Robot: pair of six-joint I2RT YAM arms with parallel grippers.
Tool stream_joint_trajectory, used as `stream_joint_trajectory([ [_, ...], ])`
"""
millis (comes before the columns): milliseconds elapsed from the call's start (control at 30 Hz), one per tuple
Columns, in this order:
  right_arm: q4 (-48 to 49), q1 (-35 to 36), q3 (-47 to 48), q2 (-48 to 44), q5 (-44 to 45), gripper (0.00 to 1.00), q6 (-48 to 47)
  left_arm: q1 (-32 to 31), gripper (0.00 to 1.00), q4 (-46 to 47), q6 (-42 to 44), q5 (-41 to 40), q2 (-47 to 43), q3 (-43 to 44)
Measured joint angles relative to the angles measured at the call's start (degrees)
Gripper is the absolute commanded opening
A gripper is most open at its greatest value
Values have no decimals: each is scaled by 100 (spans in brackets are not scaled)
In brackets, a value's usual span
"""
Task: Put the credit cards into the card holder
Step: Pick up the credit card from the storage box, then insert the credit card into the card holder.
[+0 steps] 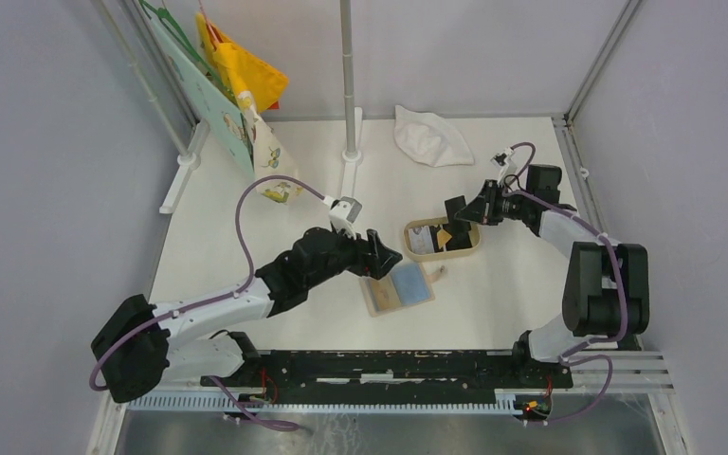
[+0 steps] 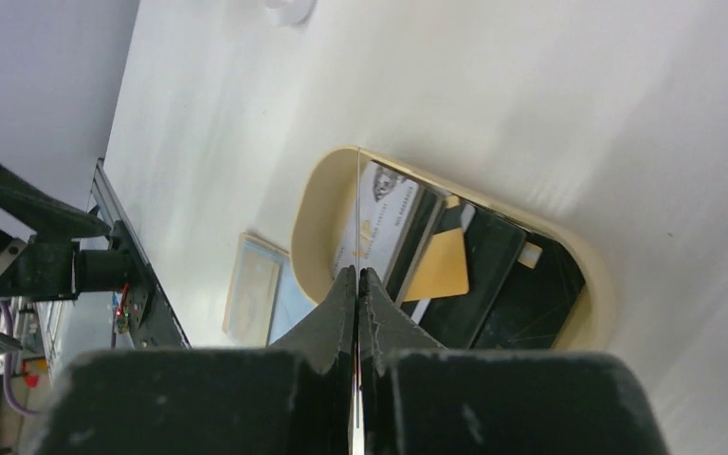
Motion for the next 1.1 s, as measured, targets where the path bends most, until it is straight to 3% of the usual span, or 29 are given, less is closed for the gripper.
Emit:
stream_joint_trajectory([
  [167,590,9,-369,-487,-634,0,37,0,100,428,-35,245,-396,-192],
  [400,2063,92,-1086,-1196,-1410,1,846,0,98,1460,-57,855,-389,-566],
  [633,3016,610,-1187,-1480,-1768,3,1412,0,86,2232,-133,1294,470,-546],
  [933,3392,1274,-1189,-1521,-2074,3,1534,7,75,2524,-186,1429,1375,-66],
  [1100,3432,1517,-1189,-1521,-2155,3,1526,28,60,2782,-291,1469,1508,39],
])
